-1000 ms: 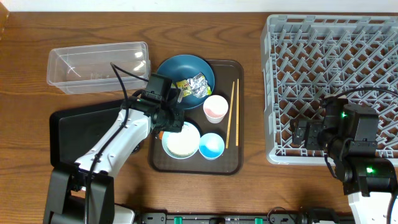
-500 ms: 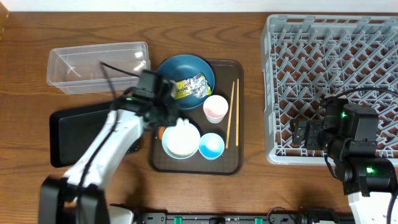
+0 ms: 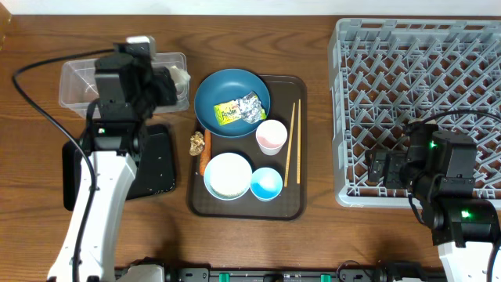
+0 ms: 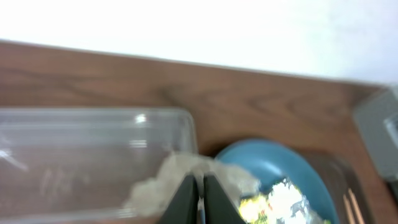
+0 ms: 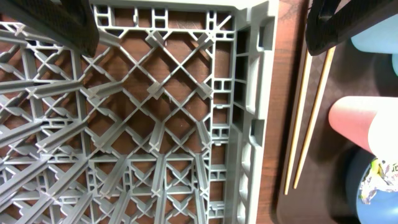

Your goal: Sort waste into correct bins and load items into the dishwasher rack

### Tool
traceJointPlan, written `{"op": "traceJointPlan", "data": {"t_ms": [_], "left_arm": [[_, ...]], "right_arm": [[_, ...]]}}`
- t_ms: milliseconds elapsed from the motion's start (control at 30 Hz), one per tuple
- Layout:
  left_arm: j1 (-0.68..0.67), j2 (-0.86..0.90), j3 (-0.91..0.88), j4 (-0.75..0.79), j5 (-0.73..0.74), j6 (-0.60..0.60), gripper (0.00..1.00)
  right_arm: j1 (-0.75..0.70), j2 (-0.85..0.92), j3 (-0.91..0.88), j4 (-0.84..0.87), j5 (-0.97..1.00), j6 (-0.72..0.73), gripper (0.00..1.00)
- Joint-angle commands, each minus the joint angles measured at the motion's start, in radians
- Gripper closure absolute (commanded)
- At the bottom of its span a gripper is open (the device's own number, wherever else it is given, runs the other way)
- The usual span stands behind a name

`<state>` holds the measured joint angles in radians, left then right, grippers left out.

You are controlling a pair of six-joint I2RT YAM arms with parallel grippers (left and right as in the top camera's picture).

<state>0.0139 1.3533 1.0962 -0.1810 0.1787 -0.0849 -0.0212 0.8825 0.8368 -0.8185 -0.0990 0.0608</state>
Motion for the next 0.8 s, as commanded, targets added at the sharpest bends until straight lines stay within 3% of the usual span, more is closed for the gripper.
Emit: {"op": "traceJointPlan", "data": {"t_ms": [0,167,200,233,267,300,500,767], "left_arm": [[0.027,0.072,0.009,0.069,-0.042,-0.002,0.93],[0.066,0.191,0.009,0.190,-0.042,-0.002,0.91],[0.070,0.213,0.009,0.207,-0.042,-0.003,0.77],[0.073,0.230,0.009,0.219,-0.042,-0.002,0.52],[0.075,0.245,0.009,0.228,-0.041,-0.002,0.36],[0.075,0.251,0.009,0.229,-0.041,-0.002,0.33],[0.043,0.196,0.009,0.165,0.019,-0.003,0.31],[-0.138,0.196,0.008,-0.031,0.019,0.006,0.26]], "right_arm": [[0.008,0.000,0.021,-0.001,0.005,0.010,0.01],[0.008,0.000,0.021,-0.002,0.005,0.010,0.01],[0.008,0.000,0.021,-0.002,0.005,0.010,0.01],[0.008,0.000,0.021,-0.002,0.005,0.010,0.01],[0.008,0.000,0.021,-0.002,0.005,0.010,0.01],[0.008,0.000,0.021,-0.001,0.005,0.010,0.01],[0.008,0.000,0.021,-0.001,0.005,0.010,0.01],[0.008,0.000,0.021,-0.002,0.005,0.010,0.01]]}}
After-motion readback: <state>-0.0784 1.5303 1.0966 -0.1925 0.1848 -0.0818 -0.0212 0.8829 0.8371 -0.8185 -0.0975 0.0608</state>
